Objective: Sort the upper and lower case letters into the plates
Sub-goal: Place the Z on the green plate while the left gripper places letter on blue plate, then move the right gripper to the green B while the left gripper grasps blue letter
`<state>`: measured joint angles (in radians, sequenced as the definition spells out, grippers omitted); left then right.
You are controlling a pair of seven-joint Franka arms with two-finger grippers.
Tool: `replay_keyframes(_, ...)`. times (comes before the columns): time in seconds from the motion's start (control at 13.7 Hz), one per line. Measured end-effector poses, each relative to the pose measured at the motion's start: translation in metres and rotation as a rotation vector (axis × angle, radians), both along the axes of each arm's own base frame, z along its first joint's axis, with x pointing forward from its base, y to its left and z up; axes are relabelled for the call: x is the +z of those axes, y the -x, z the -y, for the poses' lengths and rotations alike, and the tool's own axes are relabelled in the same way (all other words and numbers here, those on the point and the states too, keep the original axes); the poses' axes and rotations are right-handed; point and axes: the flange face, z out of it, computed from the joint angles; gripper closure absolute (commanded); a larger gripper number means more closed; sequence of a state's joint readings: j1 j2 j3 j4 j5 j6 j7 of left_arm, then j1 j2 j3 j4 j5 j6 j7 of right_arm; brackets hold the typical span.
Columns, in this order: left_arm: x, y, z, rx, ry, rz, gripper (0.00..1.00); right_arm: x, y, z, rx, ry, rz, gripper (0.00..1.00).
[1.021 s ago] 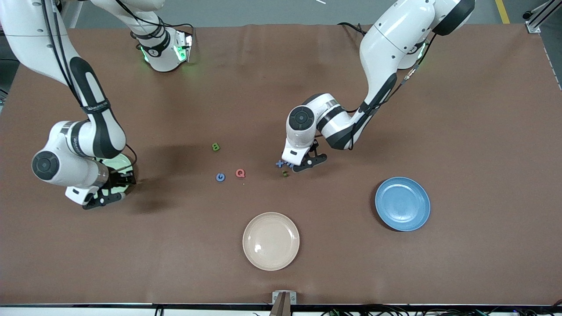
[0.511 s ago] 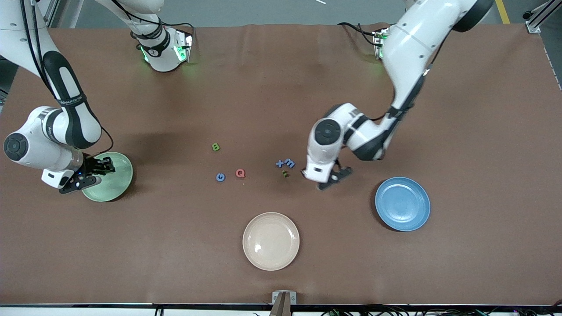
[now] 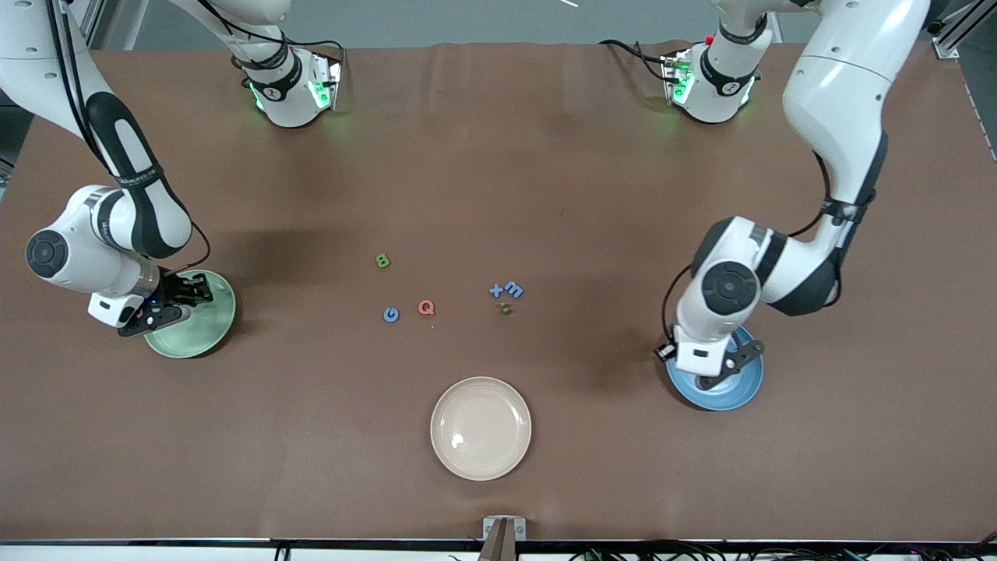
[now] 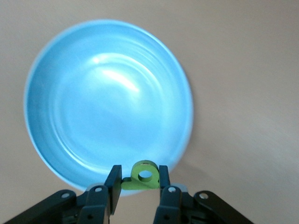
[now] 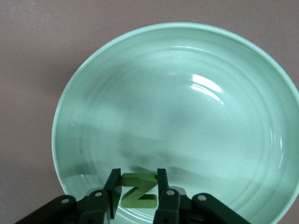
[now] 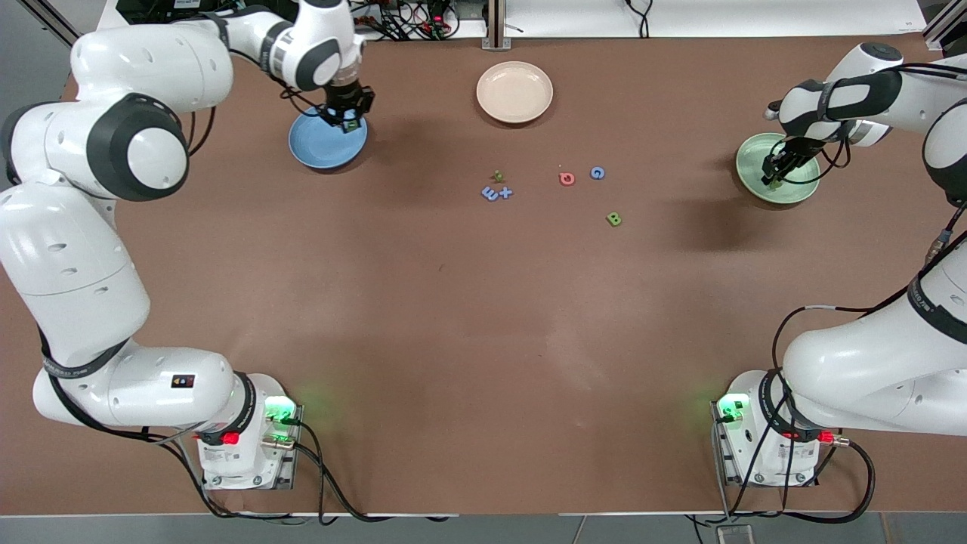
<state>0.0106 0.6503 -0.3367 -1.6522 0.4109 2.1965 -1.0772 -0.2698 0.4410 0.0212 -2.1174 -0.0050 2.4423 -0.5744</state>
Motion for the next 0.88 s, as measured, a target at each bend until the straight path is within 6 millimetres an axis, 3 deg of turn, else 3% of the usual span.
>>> replay_keyframes(0.07, -0.007, -0.006, -0.02, 0.001, -0.001, -0.01, 0.74, 0.001, 0.0, 0.0, 0.0, 0.0, 0.002, 0.0)
replay_keyframes(0.15, -0.017, -0.01, -0.038, 0.005, 0.002, -0.022, 0.43, 0.003, -0.002, -0.001, 0.002, 0.001, 0.007, 0.0)
replay_keyframes(0.22, -0.027, -0.013, -0.052, 0.009, 0.007, -0.035, 0.0, 0.01, -0.004, -0.003, 0.006, 0.004, 0.019, 0.0)
replay_keyframes(0.36, -0.041, -0.015, -0.06, 0.018, 0.017, -0.045, 0.0, 0.033, -0.011, -0.017, -0.009, 0.009, 0.036, 0.0)
replay_keyframes(0.51, -0.037, -0.016, -0.047, 0.018, 0.03, -0.033, 0.0, 0.06, -0.016, -0.057, -0.094, 0.02, 0.019, 0.0)
replay_keyframes(0.66, -0.025, -0.012, -0.005, 0.052, 0.056, -0.008, 0.0, 0.077, -0.017, -0.118, -0.174, 0.039, -0.002, 0.0)
replay_keyframes(0.88, -0.016, 0.014, 0.081, 0.129, 0.088, 0.01, 0.0, 0.078, -0.011, -0.202, -0.302, 0.07, -0.013, 0.0)
